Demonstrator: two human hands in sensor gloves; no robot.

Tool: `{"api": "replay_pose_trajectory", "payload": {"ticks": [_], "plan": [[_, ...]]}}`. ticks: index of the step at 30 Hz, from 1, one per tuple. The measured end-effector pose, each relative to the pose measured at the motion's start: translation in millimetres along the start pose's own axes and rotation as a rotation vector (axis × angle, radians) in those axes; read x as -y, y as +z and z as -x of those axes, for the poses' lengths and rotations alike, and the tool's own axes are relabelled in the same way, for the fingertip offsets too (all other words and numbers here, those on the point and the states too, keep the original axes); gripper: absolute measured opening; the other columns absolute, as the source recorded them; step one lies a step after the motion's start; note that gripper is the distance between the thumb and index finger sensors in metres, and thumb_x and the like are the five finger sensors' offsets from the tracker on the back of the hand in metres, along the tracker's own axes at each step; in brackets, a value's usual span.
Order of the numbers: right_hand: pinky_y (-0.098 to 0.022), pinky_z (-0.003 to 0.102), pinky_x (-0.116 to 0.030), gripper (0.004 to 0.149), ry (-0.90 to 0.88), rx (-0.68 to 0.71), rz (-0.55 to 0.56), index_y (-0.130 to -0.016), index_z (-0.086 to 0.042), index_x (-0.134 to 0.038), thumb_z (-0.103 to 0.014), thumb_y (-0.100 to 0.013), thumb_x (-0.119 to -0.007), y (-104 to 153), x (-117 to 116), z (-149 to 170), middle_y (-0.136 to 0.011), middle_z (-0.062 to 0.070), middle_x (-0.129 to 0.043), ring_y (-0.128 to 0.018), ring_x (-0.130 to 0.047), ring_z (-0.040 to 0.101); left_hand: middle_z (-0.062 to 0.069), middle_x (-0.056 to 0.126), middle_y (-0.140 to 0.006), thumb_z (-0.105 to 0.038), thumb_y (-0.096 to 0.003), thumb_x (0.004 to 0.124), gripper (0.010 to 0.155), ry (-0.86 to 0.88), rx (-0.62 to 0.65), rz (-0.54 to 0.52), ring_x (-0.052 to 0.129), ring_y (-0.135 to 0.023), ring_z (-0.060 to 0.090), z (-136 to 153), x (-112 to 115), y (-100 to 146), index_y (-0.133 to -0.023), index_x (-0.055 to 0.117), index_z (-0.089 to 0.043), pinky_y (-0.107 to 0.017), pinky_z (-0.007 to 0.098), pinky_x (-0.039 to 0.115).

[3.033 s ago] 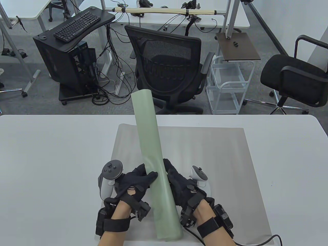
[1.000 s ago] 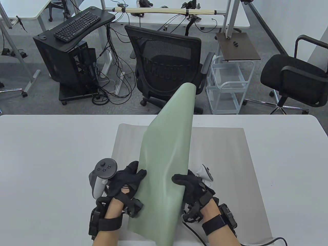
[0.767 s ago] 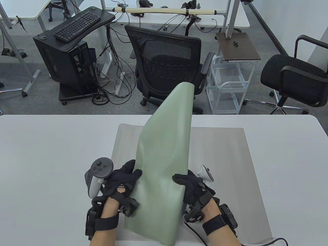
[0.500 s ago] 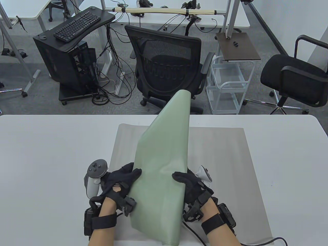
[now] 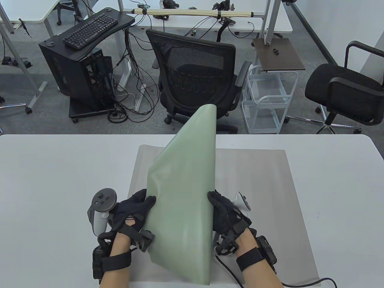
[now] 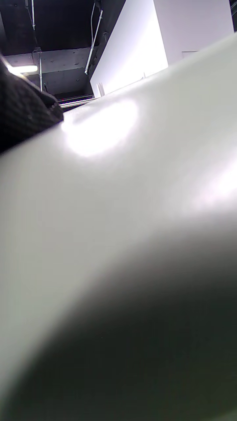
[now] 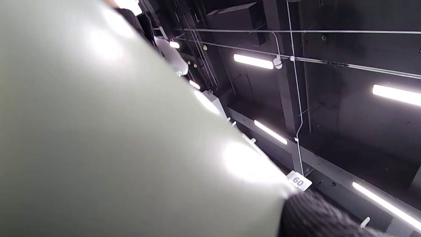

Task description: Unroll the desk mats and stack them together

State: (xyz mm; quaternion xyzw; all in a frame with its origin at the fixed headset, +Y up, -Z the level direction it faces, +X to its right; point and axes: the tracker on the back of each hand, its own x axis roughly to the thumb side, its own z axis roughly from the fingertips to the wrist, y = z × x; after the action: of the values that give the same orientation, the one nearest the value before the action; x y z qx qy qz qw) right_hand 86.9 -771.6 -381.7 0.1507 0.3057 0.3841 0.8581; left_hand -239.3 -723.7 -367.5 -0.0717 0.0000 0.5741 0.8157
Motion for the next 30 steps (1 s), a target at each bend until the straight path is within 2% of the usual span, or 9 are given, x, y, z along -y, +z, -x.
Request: {"api": "replay_pose_trajectory", "payload": {"ticks": [3, 7, 9, 11, 15, 19, 24, 26, 30], "plan": [[-0.055, 0.035, -0.090, 0.073, -0.019, 0.022, 0.037, -0.098, -0.021, -0.041, -0.043, -0.052, -0.093, -1, 1, -2, -0.086, -0.003, -0.073, -0.067, -0.094, 0.019, -0.012, 0.107, -0.059, -0.040, -0.0435, 0.081, 0.039, -0.030, -0.007, 0.003, 0.104, -0.019, 0.010, 2, 0, 1, -0.081, 0.080, -0.031, -0.016, 0.027, 0.091], [-0.062, 0.037, -0.087, 0.058, -0.047, 0.023, 0.021, -0.095, -0.026, -0.048, -0.038, -0.056, -0.089, 0, 1, -1, -0.088, -0.004, -0.070, -0.074, -0.089, 0.020, -0.011, 0.105, -0.062, -0.039, -0.0444, 0.081, 0.038, -0.053, -0.018, -0.004, 0.104, -0.019, 0.010, 3, -1, 2, -0.082, 0.079, -0.031, -0.014, 0.025, 0.090], [-0.072, 0.054, -0.075, 0.055, -0.004, 0.005, -0.005, -0.095, -0.026, -0.045, -0.035, -0.058, -0.084, 1, 1, -3, -0.108, 0.011, -0.049, -0.098, -0.074, 0.035, -0.011, 0.105, -0.063, -0.039, -0.0443, 0.081, 0.039, -0.091, -0.027, -0.020, 0.104, -0.018, 0.009, 3, -2, 2, -0.082, 0.078, -0.032, -0.014, 0.024, 0.090], [-0.070, 0.063, -0.070, 0.054, 0.019, -0.002, -0.018, -0.094, -0.023, -0.041, -0.031, -0.058, -0.081, 0, 1, -4, -0.113, 0.018, -0.047, -0.102, -0.065, 0.051, -0.011, 0.105, -0.064, -0.038, -0.0442, 0.081, 0.039, -0.100, -0.035, -0.033, 0.103, -0.017, 0.009, 3, -3, 3, -0.083, 0.078, -0.032, -0.013, 0.024, 0.090], [-0.068, 0.062, -0.074, 0.060, -0.005, -0.009, -0.045, -0.094, -0.015, -0.028, -0.026, -0.059, -0.076, -1, -3, -5, -0.108, 0.017, -0.054, -0.099, -0.075, 0.047, -0.010, 0.105, -0.065, -0.037, -0.0442, 0.081, 0.039, -0.129, -0.058, -0.027, 0.104, -0.018, 0.011, 5, -3, 2, -0.083, 0.077, -0.030, -0.013, 0.026, 0.090], [-0.071, 0.064, -0.068, 0.090, 0.014, -0.014, -0.063, -0.095, -0.020, 0.010, -0.025, -0.062, -0.073, 2, -2, -7, -0.110, 0.017, -0.041, -0.098, -0.069, 0.044, -0.011, 0.105, -0.064, -0.037, -0.0440, 0.081, 0.039, -0.133, -0.076, -0.034, 0.104, -0.018, 0.011, 10, 0, 1, -0.083, 0.078, -0.031, -0.014, 0.026, 0.090], [-0.072, 0.049, -0.067, 0.093, 0.113, -0.032, 0.028, -0.097, -0.027, 0.012, -0.044, -0.062, -0.073, 10, 6, -13, -0.107, 0.008, -0.041, -0.089, -0.071, 0.029, -0.012, 0.106, -0.064, -0.037, -0.0436, 0.080, 0.039, -0.125, -0.078, -0.062, 0.104, -0.017, 0.010, 10, -3, 1, -0.082, 0.078, -0.032, -0.013, 0.025, 0.090], [-0.070, 0.045, -0.069, 0.088, 0.068, -0.033, 0.060, -0.099, -0.020, 0.006, -0.060, -0.055, -0.059, 14, 12, -16, -0.104, 0.006, -0.044, -0.085, -0.072, 0.027, -0.012, 0.106, -0.064, -0.037, -0.0436, 0.080, 0.039, -0.116, -0.084, -0.064, 0.104, -0.017, 0.010, 12, -4, 1, -0.082, 0.078, -0.032, -0.013, 0.025, 0.090], [-0.069, 0.047, -0.066, 0.081, 0.035, -0.006, 0.071, -0.100, -0.008, -0.001, -0.051, -0.059, -0.056, 20, 20, -21, -0.103, 0.010, -0.044, -0.085, -0.070, 0.032, -0.011, 0.106, -0.063, -0.037, -0.0434, 0.081, 0.039, -0.123, -0.105, -0.075, 0.104, -0.017, 0.010, 16, -4, 2, -0.082, 0.079, -0.032, -0.013, 0.025, 0.090]]}}
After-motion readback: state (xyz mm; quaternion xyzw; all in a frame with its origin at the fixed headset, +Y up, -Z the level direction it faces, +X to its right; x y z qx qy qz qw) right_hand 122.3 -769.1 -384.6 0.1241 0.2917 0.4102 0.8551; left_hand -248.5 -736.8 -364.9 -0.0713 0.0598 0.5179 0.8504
